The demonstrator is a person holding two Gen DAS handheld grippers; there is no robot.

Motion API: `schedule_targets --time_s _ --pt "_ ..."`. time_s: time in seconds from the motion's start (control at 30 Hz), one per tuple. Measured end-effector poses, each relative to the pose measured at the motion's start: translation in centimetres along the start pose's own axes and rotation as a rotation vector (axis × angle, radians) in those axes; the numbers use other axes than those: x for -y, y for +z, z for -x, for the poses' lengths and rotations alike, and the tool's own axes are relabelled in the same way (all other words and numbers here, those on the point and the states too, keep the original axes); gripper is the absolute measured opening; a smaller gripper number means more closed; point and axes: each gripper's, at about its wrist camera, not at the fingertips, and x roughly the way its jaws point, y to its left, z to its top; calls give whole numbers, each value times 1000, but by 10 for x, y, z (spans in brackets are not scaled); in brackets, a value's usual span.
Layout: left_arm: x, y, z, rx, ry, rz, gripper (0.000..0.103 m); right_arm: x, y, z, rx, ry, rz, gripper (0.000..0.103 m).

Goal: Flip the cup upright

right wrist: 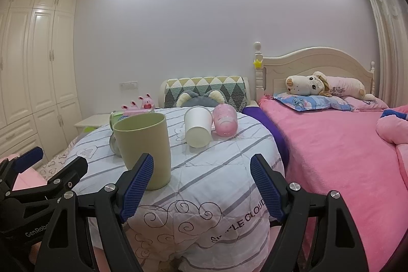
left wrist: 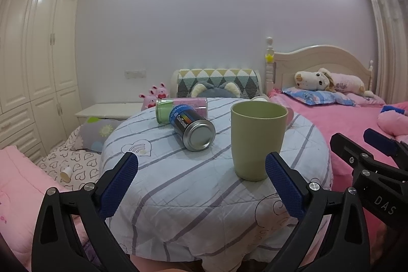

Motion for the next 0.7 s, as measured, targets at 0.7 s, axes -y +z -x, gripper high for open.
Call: schedule_targets --time_s 0.7 --pt "0 2 2 -1 -4 -10 101 -2 -3 -5 -28 -19 19 80"
